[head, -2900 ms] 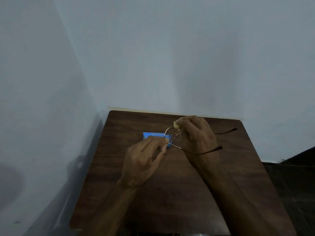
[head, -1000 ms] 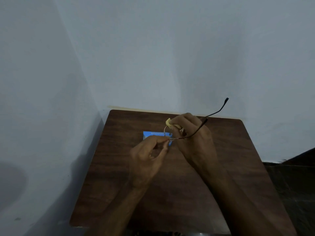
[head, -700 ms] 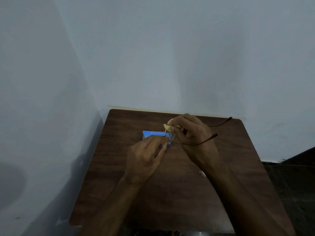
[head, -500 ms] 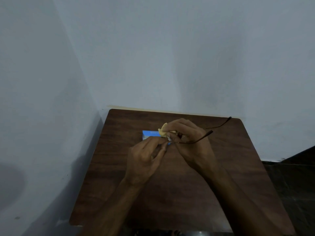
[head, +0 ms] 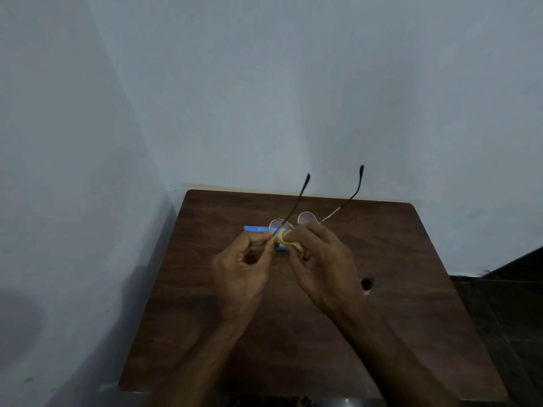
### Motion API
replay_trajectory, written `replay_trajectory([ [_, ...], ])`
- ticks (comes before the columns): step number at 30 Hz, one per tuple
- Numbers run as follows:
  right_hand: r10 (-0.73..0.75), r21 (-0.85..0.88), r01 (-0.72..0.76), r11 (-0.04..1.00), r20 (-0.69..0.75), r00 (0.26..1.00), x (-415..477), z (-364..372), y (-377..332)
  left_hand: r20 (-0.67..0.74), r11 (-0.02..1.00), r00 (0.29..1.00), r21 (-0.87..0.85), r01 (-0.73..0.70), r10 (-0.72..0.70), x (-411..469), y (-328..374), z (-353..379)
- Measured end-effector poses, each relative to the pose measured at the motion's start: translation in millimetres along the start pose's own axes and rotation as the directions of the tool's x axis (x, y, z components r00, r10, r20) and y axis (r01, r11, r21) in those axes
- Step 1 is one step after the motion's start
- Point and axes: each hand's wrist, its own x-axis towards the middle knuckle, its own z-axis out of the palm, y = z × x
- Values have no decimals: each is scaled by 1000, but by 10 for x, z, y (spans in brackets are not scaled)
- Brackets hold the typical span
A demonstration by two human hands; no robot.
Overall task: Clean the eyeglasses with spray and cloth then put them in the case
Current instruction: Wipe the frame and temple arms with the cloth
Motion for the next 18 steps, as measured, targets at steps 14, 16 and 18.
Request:
replay_trajectory([
  [14,452,-144,-428,892,329,829,-1347,963,1374,146,942,955,-181,281,-257,-75,-211,-14],
  [16,488,-224,-435,872,356,797,-1470,1039,1439,169,908,938,-251,337,-301,-115,-188,5],
  [18,506,-281,-425,860,380,774,-1570,1097,1494,191,878,924,-296,376,-331,-143,-147,17],
])
